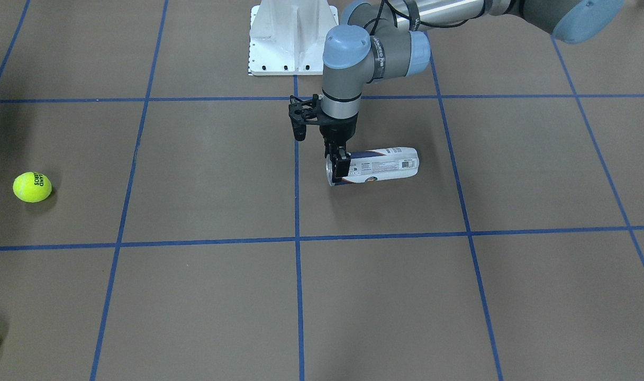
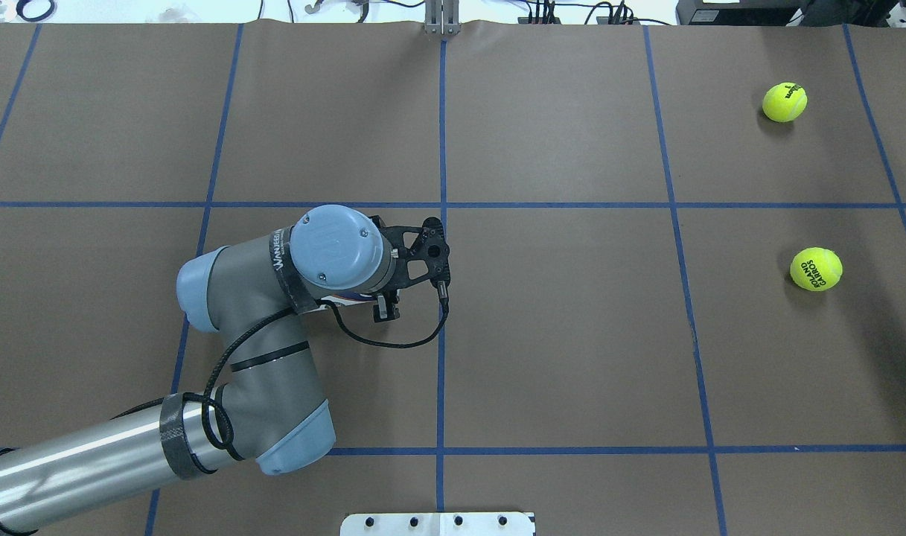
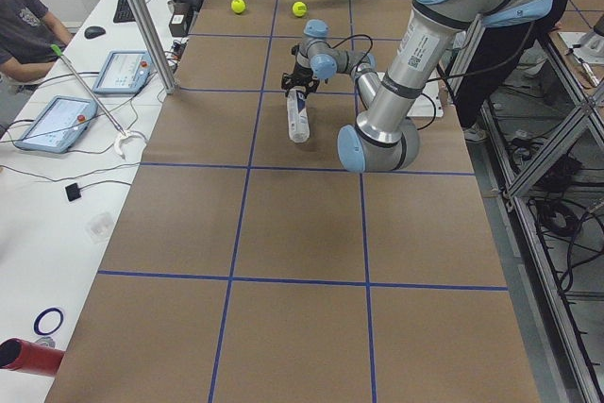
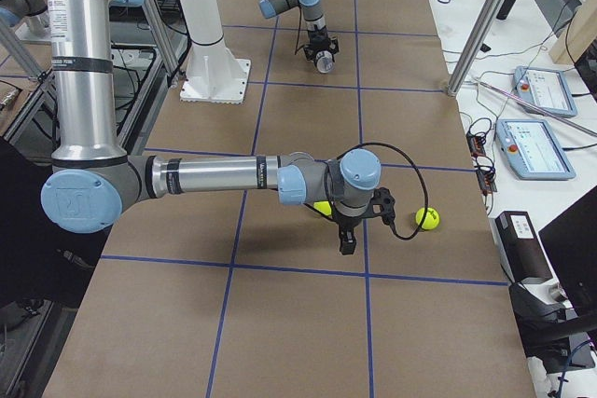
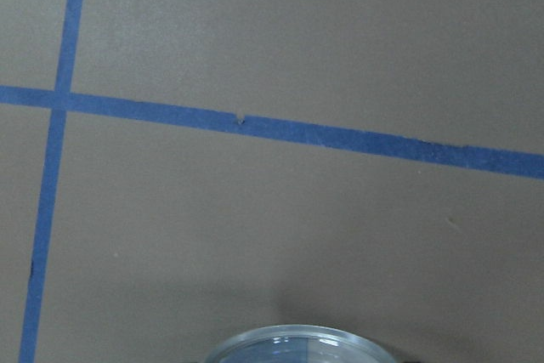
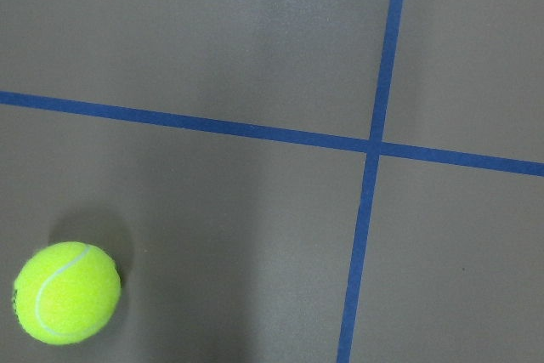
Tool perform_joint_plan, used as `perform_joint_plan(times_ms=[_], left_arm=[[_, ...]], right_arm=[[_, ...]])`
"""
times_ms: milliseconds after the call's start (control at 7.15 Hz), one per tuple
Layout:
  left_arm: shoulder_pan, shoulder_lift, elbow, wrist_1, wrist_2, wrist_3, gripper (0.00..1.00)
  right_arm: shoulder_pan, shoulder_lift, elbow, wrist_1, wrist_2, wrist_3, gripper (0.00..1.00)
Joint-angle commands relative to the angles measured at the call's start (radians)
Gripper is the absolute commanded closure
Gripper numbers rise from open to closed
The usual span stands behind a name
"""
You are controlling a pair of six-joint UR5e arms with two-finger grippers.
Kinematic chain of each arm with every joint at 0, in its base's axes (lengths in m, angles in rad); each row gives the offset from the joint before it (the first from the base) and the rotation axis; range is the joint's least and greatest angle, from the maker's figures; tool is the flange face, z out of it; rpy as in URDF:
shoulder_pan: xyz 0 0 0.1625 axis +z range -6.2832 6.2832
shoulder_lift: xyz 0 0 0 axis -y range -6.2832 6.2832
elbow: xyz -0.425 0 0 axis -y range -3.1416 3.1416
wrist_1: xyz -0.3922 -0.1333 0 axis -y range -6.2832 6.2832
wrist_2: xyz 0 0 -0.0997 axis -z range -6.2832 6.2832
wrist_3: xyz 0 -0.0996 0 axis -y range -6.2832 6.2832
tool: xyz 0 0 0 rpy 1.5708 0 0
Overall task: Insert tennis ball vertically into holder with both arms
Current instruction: 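Rotate the can upright with the left gripper, open end up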
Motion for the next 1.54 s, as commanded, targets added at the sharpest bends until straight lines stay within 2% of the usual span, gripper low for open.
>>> perform_joint_plan(times_ms=[0, 280, 420, 700, 980, 1119, 1399], left_arm=[[-0.058, -0.001, -0.021, -0.201, 0.008, -0.107, 0.22], [-0.087, 0.011, -0.039, -0.447, 0.038, -0.281, 0.22], [-0.087, 0.011, -0.039, -0.558, 0.104, -0.352, 0.23], [-0.081, 0.031, -0.032, -0.759, 0.161, -0.492, 0.23], [-0.060, 0.080, 0.035, -1.049, 0.294, -0.598, 0.22], [-0.003, 0.082, 0.081, -1.173, 0.390, -0.600, 0.22], [0.101, 0.079, 0.157, -1.326, 0.535, -0.592, 0.22]], right_arm=[[0.000, 0.002, 0.000, 0.000, 0.000, 0.000, 0.01], [0.000, 0.003, 0.001, 0.000, 0.000, 0.000, 0.01], [0.000, 0.006, 0.003, 0.000, 0.003, 0.000, 0.01], [0.002, 0.003, 0.021, 0.012, 0.018, 0.002, 0.01], [-0.005, 0.000, 0.037, 0.107, 0.020, 0.002, 0.01], [-0.027, -0.003, 0.044, 0.165, 0.021, 0.000, 0.01], [-0.105, -0.044, 0.131, 0.199, 0.049, 0.153, 0.01]])
